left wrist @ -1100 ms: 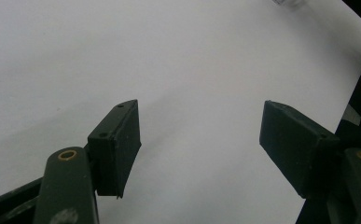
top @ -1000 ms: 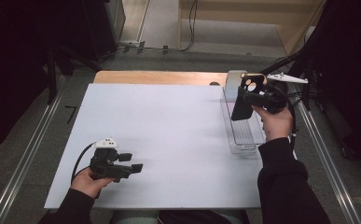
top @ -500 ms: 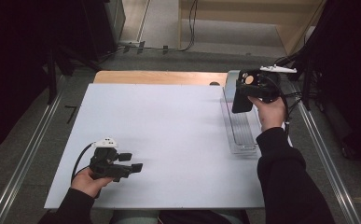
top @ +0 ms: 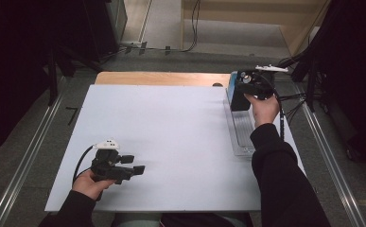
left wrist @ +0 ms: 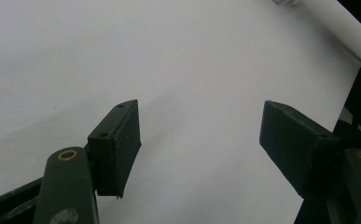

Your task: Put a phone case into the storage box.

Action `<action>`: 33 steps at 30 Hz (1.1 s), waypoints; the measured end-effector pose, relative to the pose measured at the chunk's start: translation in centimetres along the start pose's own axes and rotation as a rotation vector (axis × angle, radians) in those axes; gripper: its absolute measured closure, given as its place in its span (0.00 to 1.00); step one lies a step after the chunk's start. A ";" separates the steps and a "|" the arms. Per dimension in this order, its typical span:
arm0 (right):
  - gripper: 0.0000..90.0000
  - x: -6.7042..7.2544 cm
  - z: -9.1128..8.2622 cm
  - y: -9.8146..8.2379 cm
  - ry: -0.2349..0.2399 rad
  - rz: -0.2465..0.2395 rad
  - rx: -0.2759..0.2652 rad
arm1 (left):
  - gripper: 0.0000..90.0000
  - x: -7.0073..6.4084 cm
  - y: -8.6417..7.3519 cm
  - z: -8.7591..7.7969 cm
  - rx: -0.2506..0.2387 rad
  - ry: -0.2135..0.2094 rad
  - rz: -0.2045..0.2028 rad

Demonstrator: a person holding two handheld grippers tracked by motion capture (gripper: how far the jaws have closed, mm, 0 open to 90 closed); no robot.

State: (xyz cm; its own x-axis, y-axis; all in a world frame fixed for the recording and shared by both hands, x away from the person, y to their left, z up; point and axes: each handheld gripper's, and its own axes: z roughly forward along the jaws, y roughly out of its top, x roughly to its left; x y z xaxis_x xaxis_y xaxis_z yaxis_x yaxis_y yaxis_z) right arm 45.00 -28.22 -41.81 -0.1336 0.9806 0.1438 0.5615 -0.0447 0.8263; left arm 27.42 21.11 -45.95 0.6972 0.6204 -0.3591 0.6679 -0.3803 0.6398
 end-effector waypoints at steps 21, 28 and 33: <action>0.12 0.1 3.0 -0.9 0.007 -0.037 0.013 | 0.33 0.0 0.0 0.1 0.006 -0.003 -0.003; 0.08 -0.1 3.2 -0.9 0.033 -0.034 0.019 | 0.33 -0.1 0.0 0.1 0.005 -0.002 -0.004; 0.03 -0.1 2.9 -0.9 0.028 -0.051 0.024 | 0.33 0.0 0.0 0.1 0.007 -0.002 -0.004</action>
State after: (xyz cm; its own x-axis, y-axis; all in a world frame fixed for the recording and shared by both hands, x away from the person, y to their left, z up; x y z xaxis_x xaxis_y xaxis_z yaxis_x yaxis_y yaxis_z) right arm 46.91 -27.73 -44.11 -0.1854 0.9756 0.1173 0.5727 0.0103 0.8197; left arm 27.44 21.00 -46.03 0.6952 0.6208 -0.3625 0.6722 -0.3826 0.6338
